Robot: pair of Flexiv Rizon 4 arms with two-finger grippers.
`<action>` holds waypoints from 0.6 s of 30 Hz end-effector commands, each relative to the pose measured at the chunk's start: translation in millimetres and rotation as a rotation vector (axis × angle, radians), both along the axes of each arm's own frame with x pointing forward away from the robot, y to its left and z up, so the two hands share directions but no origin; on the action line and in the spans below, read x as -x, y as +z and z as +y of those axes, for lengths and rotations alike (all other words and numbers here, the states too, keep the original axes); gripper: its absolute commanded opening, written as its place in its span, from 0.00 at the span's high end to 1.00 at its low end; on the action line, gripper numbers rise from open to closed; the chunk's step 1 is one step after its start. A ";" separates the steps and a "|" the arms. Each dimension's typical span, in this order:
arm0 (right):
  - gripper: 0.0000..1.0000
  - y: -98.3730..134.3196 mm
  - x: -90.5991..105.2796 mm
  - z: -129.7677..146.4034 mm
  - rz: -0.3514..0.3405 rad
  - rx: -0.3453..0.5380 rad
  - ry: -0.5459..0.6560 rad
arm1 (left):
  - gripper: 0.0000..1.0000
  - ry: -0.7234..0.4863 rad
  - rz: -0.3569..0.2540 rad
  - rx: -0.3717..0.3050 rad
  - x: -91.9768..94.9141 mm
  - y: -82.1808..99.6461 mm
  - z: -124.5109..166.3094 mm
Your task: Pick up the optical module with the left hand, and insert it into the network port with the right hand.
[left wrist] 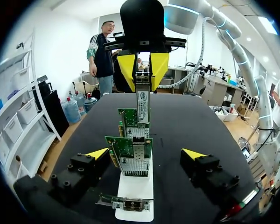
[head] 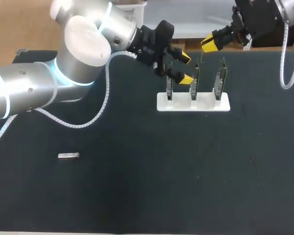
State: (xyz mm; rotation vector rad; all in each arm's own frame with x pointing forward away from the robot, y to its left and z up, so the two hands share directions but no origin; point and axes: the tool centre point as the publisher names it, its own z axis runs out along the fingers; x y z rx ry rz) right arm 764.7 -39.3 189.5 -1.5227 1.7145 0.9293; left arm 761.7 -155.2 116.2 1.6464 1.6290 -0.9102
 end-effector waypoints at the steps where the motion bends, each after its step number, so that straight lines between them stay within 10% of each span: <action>1: 1.00 -0.7 -0.8 -0.2 0.001 -0.001 0.002 | 0.00 -0.010 0.001 -0.011 -1.5 0.0 -0.7; 18: 1.00 -1.3 0.6 -1.3 0.002 -0.001 0.005 | 0.00 -0.016 0.004 -0.025 0.5 -2.4 0.1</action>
